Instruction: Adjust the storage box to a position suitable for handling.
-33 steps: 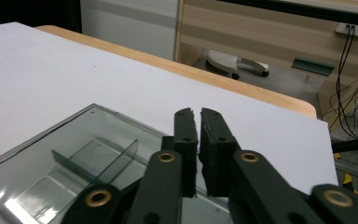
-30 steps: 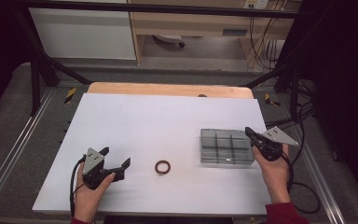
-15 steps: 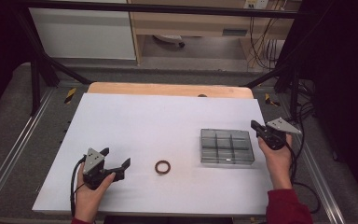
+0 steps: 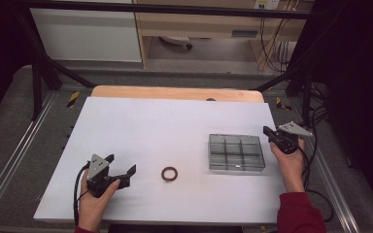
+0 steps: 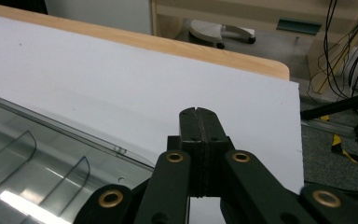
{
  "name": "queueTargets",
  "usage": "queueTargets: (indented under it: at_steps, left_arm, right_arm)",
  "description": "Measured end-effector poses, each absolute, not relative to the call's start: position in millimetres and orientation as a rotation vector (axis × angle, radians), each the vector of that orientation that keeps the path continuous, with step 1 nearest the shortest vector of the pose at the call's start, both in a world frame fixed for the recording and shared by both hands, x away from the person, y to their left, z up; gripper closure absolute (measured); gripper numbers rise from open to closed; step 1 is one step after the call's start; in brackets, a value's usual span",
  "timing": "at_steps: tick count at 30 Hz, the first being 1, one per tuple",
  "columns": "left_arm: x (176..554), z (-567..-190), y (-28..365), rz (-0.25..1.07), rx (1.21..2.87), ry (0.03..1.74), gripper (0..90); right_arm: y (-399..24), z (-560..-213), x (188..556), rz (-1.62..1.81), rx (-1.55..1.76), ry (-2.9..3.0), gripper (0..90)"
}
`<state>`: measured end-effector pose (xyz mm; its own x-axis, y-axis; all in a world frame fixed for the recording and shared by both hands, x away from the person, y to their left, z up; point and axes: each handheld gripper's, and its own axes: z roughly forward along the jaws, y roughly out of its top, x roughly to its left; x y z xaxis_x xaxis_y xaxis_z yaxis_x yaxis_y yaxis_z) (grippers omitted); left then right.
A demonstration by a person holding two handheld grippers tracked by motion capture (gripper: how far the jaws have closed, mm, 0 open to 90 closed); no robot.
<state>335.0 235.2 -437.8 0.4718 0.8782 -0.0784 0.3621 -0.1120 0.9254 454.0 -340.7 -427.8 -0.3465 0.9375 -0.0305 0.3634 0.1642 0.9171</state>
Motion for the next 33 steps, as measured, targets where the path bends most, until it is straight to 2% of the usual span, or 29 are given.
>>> queueTargets:
  at_steps: [22,33]
  left_arm:
    - [336,-438,236,0.624,1.691,1.085,7.2]
    - [335,-437,237,0.628,1.69,1.081,7.2]
  right_arm:
    - [-343,-453,461,1.096,1.255,1.938,90.0]
    - [-340,-455,462,1.1,1.223,1.977,90.0]
